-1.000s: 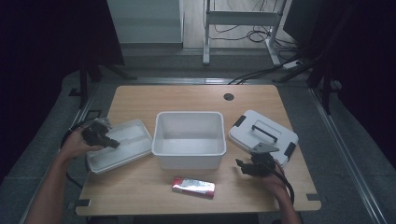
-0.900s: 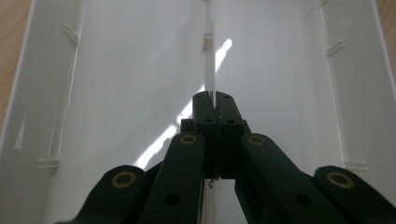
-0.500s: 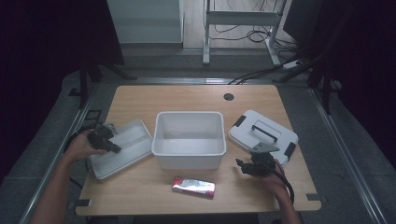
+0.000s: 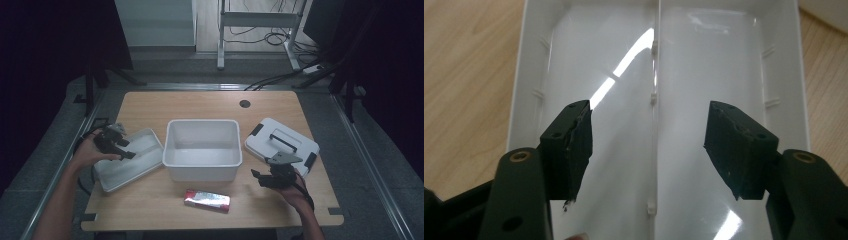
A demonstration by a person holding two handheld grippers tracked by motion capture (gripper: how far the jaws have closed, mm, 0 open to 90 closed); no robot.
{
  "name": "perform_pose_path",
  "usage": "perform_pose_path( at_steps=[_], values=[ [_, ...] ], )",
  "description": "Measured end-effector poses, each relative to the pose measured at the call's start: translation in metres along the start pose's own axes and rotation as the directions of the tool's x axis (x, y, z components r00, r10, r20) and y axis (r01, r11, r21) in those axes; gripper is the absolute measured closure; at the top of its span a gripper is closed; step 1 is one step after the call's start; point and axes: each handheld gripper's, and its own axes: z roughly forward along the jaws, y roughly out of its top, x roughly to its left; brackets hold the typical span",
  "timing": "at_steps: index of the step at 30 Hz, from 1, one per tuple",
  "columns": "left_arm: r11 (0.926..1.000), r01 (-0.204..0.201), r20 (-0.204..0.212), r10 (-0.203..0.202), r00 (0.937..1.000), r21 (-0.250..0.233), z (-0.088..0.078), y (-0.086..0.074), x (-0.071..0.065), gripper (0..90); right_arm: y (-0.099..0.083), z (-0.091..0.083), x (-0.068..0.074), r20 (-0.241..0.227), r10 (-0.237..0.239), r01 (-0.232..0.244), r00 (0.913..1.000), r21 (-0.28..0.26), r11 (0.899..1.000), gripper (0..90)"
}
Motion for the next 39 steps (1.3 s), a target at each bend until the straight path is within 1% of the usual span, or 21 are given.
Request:
perform_pose_path(
  at_steps=[4, 6, 8, 11, 15, 17, 19, 20, 25, 27, 30, 31, 34, 37, 39],
  values=[
    [0.9999, -0.013, -0.005, 0.013, 0.9999, -0.005, -0.003, 0.003, -0.002, 34.3, 0.009, -0.005, 0.011, -0.032, -0.029, 0.029, 0.9991, -0.003, 1.0, 30.9],
    [0.9998, -0.018, -0.009, 0.018, 0.9998, 0.001, -0.003, 0.004, -0.004, 33.3, 0.012, -0.006, 0.017, -0.049, -0.062, 0.063, 0.9969, 0.006, 0.998, 30.8],
    [0.9997, -0.024, -0.017, 0.024, 0.9996, 0.009, -0.004, 0.005, -0.004, 32.8, 0.016, -0.01, 0.023, -0.059, -0.086, 0.086, 0.9946, 0.009, 0.996, 30.8],
    [0.9997, -0.023, -0.025, 0.023, 0.9994, 0.004, -0.006, 0.008, -0.004, 32.3, 0.022, -0.016, 0.03, -0.092, -0.093, 0.092, 0.9914, -0.007, 0.996, 30.9],
    [0.9996, -0.026, -0.037, 0.025, 0.999, -0.011, -0.01, 0.014, -0.005, 31.4, 0.028, -0.02, 0.042, -0.135, -0.116, 0.117, 0.9839, -0.001, 0.993, 31.1],
    [0.9993, -0.03, -0.037, 0.029, 0.9989, -0.022, -0.011, 0.018, -0.006, 31.5, 0.03, -0.019, 0.049, -0.156, -0.13, 0.133, 0.9792, 0.009, 0.991, 31.2],
    [0.9989, -0.042, -0.037, 0.041, 0.9985, -0.02, -0.011, 0.022, -0.005, 31.4, 0.032, -0.016, 0.055, -0.171, -0.144, 0.15, 0.9747, 0.024, 0.988, 31.4],
    [0.999, -0.04, -0.034, 0.039, 0.9986, -0.022, -0.012, 0.024, -0.006, 31.4, 0.033, -0.015, 0.058, -0.179, -0.149, 0.156, 0.9726, 0.029, 0.987, 31.5],
    [0.9978, -0.064, -0.033, 0.063, 0.9975, -0.018, -0.01, 0.031, -0.006, 31.4, 0.034, -0.005, 0.075, -0.231, -0.174, 0.193, 0.9574, 0.065, 0.979, 31.9],
    [0.9976, -0.064, -0.03, 0.064, 0.9975, -0.024, -0.01, 0.032, -0.008, 31.4, 0.035, 0.0, 0.081, -0.25, -0.186, 0.211, 0.9503, 0.08, 0.974, 32.1],
    [0.9969, -0.076, -0.031, 0.075, 0.9967, -0.019, -0.01, 0.031, -0.01, 31.4, 0.038, 0.006, 0.091, -0.289, -0.199, 0.234, 0.9366, 0.094, 0.968, 32.4],
    [0.9978, -0.06, -0.032, 0.059, 0.9977, -0.028, -0.01, 0.03, -0.011, 31.4, 0.039, 0.008, 0.095, -0.297, -0.202, 0.241, 0.9333, 0.102, 0.965, 32.5],
    [0.9977, -0.064, -0.038, 0.064, 0.9973, -0.02, -0.01, 0.028, -0.011, 31.7, 0.04, 0.016, 0.102, -0.327, -0.219, 0.271, 0.9192, 0.123, 0.955, 32.8],
    [0.9982, -0.058, -0.042, 0.057, 0.9975, -0.018, -0.009, 0.026, -0.01, 31.9, 0.039, 0.024, 0.108, -0.355, -0.226, 0.292, 0.9071, 0.146, 0.945, 32.9],
    [0.998, -0.063, -0.041, 0.062, 0.9972, -0.005, -0.008, 0.025, -0.009, 32.0, 0.038, 0.031, 0.112, -0.371, -0.228, 0.306, 0.9, 0.165, 0.938, 33.0]
  ],
)
